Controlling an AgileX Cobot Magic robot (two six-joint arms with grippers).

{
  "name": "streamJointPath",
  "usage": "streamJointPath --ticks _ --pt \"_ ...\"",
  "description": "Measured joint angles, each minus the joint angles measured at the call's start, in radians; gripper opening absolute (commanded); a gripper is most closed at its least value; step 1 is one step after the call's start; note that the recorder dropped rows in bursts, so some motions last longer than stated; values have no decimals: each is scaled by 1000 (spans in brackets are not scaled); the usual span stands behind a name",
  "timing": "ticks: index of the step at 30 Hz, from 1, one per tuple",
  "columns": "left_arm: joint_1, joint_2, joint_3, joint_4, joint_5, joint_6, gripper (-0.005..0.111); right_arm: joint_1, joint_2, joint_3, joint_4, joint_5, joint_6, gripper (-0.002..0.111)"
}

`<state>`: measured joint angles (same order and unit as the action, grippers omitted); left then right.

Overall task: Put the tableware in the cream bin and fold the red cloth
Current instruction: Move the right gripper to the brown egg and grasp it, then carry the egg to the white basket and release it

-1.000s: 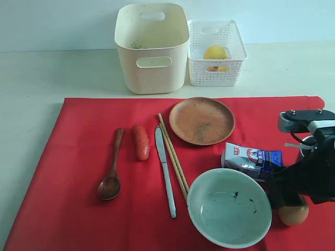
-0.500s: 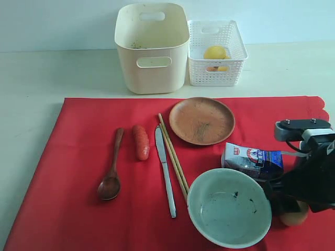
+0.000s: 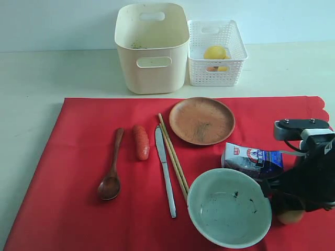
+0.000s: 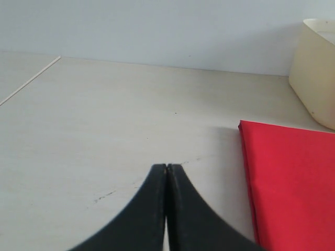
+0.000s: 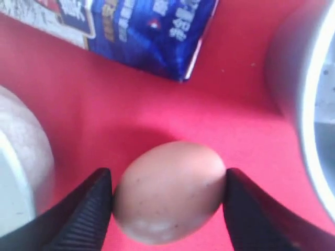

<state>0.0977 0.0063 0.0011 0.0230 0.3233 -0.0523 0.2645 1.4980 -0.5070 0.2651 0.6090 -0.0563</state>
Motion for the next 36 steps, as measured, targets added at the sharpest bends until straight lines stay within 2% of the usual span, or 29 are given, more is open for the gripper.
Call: streamJointPath --ticks 3,14,21,28,36 --pt "0 0 0 0 0 0 2 0 -29 0 9 2 0 0" --pt "0 0 0 0 0 0 2 0 -301 1 43 27 0 0" --pt "0 0 0 0 0 0 2 0 -378 -50 68 -92 0 0" --pt "0 0 0 0 0 0 2 0 -159 -293 68 -215 -16 0" --pt "0 0 0 0 0 0 2 0 303 -680 68 -352 -45 0"
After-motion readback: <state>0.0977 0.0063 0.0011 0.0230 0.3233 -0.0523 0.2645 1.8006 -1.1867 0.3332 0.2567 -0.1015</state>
